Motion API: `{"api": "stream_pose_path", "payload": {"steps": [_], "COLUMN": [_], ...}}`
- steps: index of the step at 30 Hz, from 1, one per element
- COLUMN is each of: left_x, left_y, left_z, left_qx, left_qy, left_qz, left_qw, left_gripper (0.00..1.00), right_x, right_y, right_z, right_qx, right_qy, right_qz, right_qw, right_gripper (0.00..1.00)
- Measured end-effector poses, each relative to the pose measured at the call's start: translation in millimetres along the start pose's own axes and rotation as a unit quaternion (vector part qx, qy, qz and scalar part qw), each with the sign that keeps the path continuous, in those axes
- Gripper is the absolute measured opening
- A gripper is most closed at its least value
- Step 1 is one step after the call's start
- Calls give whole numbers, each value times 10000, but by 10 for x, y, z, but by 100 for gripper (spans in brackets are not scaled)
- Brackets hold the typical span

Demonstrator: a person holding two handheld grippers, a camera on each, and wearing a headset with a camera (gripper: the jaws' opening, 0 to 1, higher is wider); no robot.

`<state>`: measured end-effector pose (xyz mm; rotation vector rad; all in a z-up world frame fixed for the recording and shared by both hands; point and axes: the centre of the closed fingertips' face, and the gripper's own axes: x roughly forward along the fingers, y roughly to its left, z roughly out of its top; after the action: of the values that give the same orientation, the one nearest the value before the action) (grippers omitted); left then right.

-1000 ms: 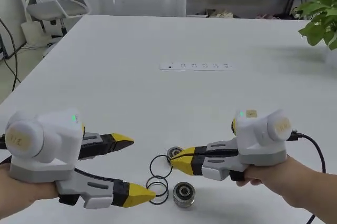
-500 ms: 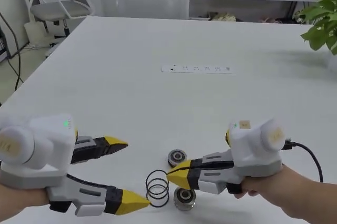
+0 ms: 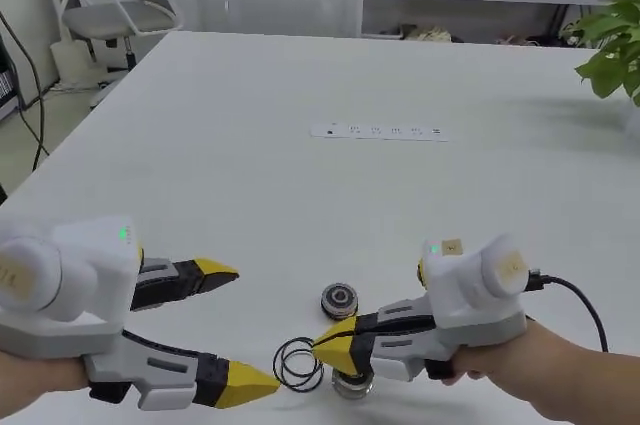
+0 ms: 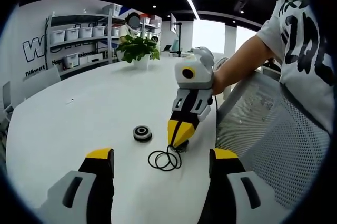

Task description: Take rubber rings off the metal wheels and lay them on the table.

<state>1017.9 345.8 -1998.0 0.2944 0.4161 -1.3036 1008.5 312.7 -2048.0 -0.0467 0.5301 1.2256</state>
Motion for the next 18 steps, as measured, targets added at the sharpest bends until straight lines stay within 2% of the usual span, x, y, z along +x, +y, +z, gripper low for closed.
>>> {"api": "stream_pose_path", "payload": {"steps": [9,18], "left_x": [-12,-23], "left_y": [17,44], "left_z": [-24,-58], "left_qx": [6,12], "left_qy": [29,90], "left_qz": [30,71], "left_qw": [10000,9999], "left_gripper": [72,72], "right_x": [72,105], "right_y": [34,21], "right_z": [-70,-88], "right_qx": [-182,-234], "right_qy": [207,262], "right_qz": [53,54], "right_qw": [9996,9994], "right_gripper": [0,0]}}
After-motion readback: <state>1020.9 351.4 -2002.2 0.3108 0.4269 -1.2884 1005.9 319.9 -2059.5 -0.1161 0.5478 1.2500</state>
